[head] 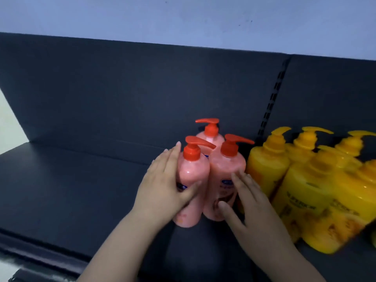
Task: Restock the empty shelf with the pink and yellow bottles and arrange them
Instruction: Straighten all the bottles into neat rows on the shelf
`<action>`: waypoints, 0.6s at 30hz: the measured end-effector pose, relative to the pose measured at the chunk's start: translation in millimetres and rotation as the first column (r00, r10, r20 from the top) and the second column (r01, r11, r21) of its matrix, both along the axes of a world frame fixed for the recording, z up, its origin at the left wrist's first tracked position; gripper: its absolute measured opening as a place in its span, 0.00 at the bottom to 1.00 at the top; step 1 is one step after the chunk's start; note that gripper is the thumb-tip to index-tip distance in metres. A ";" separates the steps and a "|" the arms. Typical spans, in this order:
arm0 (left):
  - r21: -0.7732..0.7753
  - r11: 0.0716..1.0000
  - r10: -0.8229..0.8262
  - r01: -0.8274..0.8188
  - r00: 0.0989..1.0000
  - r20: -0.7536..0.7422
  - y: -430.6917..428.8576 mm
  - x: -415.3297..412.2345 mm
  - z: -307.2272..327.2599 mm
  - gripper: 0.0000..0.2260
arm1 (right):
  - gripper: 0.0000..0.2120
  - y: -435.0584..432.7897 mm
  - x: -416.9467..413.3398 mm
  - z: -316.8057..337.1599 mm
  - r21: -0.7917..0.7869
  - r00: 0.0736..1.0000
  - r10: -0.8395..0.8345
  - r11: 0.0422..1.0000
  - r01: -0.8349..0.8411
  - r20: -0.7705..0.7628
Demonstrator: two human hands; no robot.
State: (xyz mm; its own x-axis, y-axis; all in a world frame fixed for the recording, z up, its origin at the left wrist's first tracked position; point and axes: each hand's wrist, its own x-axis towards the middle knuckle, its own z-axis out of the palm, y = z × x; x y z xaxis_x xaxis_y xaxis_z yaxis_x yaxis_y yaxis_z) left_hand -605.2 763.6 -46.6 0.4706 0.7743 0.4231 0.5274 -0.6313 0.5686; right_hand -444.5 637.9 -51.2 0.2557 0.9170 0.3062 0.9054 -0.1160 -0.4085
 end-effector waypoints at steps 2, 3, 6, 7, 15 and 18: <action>-0.129 0.981 -0.133 0.145 0.986 0.097 20.2 9.0 1.9 0.43 | 0.35 8.3 -0.6 -1.3 0.024 0.992 -0.098 0.995 0.100 -0.077; -0.166 0.969 -0.163 0.184 0.978 0.132 27.8 13.8 0.5 0.41 | 0.35 14.3 1.7 -0.6 0.045 0.980 -0.149 0.987 0.156 -0.131; -0.201 0.954 -0.182 0.224 0.961 0.207 39.8 21.0 -4.1 0.36 | 0.33 42.5 10.4 -0.6 0.143 0.943 -0.199 0.959 0.243 -0.267; -0.184 0.955 -0.191 0.234 0.956 0.222 39.5 20.9 -5.4 0.35 | 0.33 51.6 9.4 0.4 0.162 0.932 -0.198 0.953 0.255 -0.303; -0.096 0.986 -0.113 0.138 0.967 0.229 52.2 -11.3 -11.7 0.31 | 0.37 74.4 -10.0 3.4 0.188 0.882 -0.390 0.876 0.444 -0.265; -0.048 0.998 -0.021 0.031 0.978 0.208 62.5 -33.3 -10.5 0.33 | 0.36 78.2 -28.8 5.8 0.168 0.910 -0.332 0.911 0.378 -0.249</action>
State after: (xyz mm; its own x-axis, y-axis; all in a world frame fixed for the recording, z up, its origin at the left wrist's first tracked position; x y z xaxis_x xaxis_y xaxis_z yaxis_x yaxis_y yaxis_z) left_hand -638.5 826.1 -57.1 0.3973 0.7860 0.4737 0.3788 -0.6107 0.6954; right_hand -473.3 716.1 -45.5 0.6312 0.6746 0.3826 0.7104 -0.3049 -0.6343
